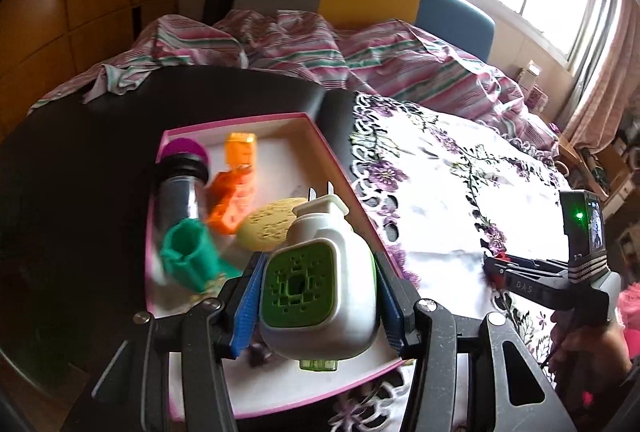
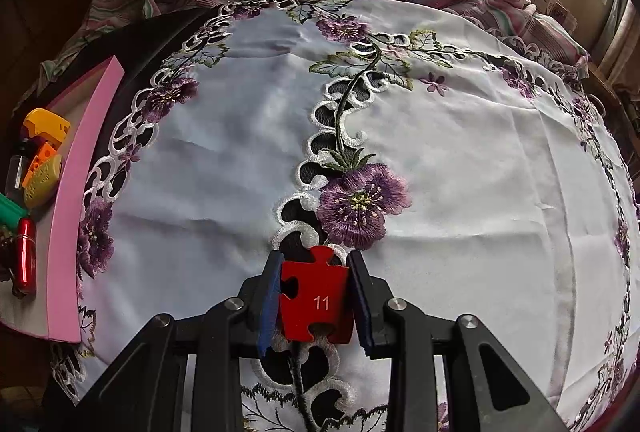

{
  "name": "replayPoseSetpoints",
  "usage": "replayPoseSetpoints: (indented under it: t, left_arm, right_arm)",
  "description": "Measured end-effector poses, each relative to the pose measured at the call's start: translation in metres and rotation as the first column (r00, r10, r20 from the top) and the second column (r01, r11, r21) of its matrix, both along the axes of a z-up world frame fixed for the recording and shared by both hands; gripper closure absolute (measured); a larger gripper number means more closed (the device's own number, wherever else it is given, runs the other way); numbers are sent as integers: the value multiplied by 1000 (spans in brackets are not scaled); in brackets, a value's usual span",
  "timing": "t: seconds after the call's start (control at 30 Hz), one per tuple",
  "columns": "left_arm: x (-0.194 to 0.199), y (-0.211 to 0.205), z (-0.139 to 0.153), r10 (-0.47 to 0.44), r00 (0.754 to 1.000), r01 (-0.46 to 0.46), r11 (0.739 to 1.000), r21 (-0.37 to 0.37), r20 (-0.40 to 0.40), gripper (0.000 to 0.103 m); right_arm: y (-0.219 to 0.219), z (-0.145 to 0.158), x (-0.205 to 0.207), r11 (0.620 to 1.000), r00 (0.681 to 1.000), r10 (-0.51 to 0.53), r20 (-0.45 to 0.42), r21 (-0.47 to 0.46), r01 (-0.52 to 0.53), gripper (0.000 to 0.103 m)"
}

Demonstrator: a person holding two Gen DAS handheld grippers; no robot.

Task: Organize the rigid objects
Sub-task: 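Lower the white plug into the tray and open the left tool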

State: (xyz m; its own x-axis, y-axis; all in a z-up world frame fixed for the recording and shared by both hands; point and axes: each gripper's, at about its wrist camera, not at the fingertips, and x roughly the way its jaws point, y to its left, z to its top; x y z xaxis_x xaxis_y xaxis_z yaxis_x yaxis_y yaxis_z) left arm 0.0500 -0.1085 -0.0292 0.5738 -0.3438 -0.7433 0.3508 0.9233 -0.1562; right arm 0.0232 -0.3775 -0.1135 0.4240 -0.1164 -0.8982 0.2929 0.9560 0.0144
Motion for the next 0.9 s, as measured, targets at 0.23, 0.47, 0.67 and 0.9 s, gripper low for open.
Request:
replayPoseSetpoints:
  t: [0.23,0.47,0.67,0.9]
  left_arm:
    - [1,-22,-7,-14,999,11,997,73,41,51]
    - [4,-27,-15,-24,999,19,994,104,45,51]
    - [20,-33,-36,-2,1000,2,992,129,-6,51]
    - [21,-29,-40,20,1000,-23,989,144,21,42]
  right_arm:
    - [1,0,0,1000,1000,6,-2,-11,-6,72]
    - [1,0,0,1000,1000,8,-3,-15,-8,72]
    - [1,0,0,1000,1000,9,-3,-16,-9,72]
    - [1,0,1,1000,1000,9,-3,-17,-9,72]
